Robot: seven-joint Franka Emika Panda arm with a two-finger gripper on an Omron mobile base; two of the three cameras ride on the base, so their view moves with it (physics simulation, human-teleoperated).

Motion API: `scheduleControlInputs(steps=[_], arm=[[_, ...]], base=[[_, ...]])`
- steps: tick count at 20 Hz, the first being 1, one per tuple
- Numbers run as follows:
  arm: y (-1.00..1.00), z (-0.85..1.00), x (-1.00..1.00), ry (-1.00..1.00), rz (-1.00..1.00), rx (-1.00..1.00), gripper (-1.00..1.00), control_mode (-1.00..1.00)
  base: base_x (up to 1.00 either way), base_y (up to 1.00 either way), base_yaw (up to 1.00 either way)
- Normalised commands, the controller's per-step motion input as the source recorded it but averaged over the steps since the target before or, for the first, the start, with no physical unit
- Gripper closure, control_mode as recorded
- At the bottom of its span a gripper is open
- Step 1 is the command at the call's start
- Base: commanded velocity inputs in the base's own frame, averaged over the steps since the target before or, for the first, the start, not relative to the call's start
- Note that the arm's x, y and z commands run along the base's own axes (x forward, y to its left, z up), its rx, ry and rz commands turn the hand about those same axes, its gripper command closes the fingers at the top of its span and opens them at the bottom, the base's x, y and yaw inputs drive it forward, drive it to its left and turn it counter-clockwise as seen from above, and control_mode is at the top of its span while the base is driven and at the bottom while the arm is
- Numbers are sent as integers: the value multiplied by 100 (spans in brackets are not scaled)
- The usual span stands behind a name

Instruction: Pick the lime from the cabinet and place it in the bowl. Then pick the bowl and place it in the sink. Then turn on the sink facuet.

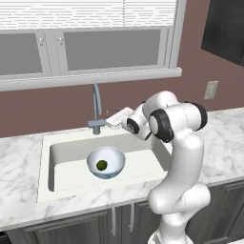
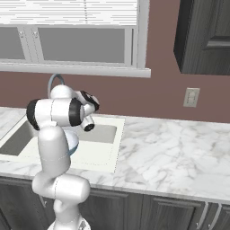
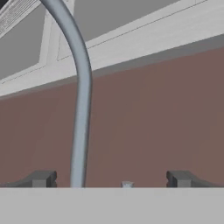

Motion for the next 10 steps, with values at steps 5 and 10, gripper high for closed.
scheduleControlInputs(steps=[5, 10], arm=[[19, -14, 28, 1, -8, 0, -100, -100], [20, -17, 43, 6, -13, 0, -100, -100]], base=[[0, 0, 0], [0, 0, 0]])
